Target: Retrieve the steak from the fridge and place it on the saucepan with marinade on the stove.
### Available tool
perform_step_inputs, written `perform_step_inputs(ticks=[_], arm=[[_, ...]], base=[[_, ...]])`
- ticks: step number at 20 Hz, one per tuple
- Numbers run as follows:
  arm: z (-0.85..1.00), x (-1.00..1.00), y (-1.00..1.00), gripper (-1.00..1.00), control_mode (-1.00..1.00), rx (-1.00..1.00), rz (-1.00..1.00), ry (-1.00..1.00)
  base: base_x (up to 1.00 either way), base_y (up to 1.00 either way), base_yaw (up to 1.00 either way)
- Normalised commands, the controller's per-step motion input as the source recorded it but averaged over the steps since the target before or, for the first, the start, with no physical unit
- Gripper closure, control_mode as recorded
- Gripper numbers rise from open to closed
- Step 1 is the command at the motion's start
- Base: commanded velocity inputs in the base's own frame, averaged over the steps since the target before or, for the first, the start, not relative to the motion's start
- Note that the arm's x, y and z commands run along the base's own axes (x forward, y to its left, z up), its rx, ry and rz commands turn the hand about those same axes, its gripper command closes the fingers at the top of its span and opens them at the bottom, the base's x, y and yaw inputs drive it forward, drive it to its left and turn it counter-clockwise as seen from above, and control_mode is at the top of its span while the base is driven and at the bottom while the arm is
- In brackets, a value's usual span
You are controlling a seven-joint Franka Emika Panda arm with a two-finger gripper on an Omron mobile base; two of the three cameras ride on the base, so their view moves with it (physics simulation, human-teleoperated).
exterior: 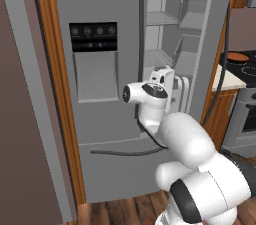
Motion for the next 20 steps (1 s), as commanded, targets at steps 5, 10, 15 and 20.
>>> perform_step_inputs(ticks=[5,10,15,20], arm=[[-0.19,0.22,-0.4,-1.0,-1.0,-0.08,-0.25,0.21],[-0.38,0.03,-0.88,-1.0,-1.0,-0.08,-0.26,0.11],[-0.34,-0.04,-1.0,-1.0,-1.0,-0.07,-0.31,0.09],[-0.23,-0.52,-1.0,-1.0,-1.0,-0.03,-0.28,0.01]], base=[[0.0,0.0,0.0],[0.0,0.0,0.0],[0.0,0.0,0.0],[0.0,0.0,0.0]])
